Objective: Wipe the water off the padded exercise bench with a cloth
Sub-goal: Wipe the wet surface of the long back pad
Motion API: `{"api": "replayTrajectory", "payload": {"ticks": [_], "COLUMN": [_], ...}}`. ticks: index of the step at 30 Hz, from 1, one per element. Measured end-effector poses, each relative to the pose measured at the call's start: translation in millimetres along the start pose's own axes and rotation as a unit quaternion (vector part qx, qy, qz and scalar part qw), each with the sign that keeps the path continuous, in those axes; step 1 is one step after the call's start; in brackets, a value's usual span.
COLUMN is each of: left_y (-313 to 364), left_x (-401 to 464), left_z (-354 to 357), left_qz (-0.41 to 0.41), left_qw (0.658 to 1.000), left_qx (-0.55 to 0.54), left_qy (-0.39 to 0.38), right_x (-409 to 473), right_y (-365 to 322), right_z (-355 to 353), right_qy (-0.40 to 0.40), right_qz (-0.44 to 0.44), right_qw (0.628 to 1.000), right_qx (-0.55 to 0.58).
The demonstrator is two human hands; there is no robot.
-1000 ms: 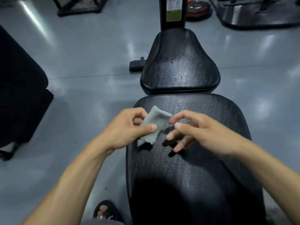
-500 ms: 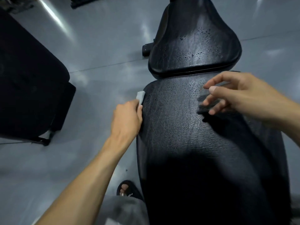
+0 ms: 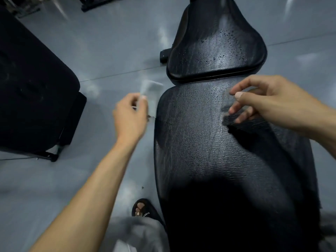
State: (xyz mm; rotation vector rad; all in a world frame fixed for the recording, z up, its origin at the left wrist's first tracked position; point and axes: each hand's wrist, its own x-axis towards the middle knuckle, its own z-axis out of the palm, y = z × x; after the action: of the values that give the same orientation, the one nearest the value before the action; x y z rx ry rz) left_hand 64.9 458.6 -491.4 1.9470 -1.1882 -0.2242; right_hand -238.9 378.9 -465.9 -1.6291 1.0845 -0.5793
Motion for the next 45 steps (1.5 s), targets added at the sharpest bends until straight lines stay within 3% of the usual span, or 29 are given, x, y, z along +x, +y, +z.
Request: {"api": "replayTrajectory", "payload": {"ticks": [2, 6, 9, 15, 20, 21, 25, 29, 38, 45], "left_y": [-6, -18, -22, -41, -63, -62, -46, -23, -6, 8], "left_x": [16, 16, 3, -42, -53, -51, -37, -19, 18, 44], "left_z": [-15, -19, -6, -1, -29, -32, -24, -5, 46, 75], "left_qz": [-0.051, -0.123, -0.162, -0.088, -0.156, -0.165, -0.047, 0.048, 0.027, 0.021], "left_qw": [0.997, 0.957, 0.949, 0.977, 0.927, 0.924, 0.969, 0.976, 0.99, 0.989], "left_qx": [0.061, 0.221, 0.147, 0.095, 0.059, 0.057, 0.132, 0.158, 0.127, 0.111], "left_qy": [0.001, -0.143, -0.228, -0.168, -0.336, -0.34, -0.206, -0.141, -0.055, -0.09], "right_x": [-4, -11, -12, -7, 4, 6, 8, 4, 5, -5], "right_y": [2, 9, 16, 7, -8, -9, -11, -11, 0, 6], "right_z": [-5, -14, -8, 38, 75, 80, 94, 93, 54, 19], "right_qy": [0.004, 0.009, -0.003, -0.056, -0.07, -0.071, -0.054, -0.025, -0.007, 0.022], "right_qz": [0.001, 0.024, 0.026, -0.044, -0.098, -0.101, -0.103, -0.091, -0.04, -0.042], "right_qw": [1.0, 0.999, 0.998, 0.983, 0.972, 0.971, 0.972, 0.974, 0.978, 0.979], "right_qx": [-0.006, -0.02, -0.064, -0.172, -0.201, -0.203, -0.202, -0.208, -0.206, -0.2]}}
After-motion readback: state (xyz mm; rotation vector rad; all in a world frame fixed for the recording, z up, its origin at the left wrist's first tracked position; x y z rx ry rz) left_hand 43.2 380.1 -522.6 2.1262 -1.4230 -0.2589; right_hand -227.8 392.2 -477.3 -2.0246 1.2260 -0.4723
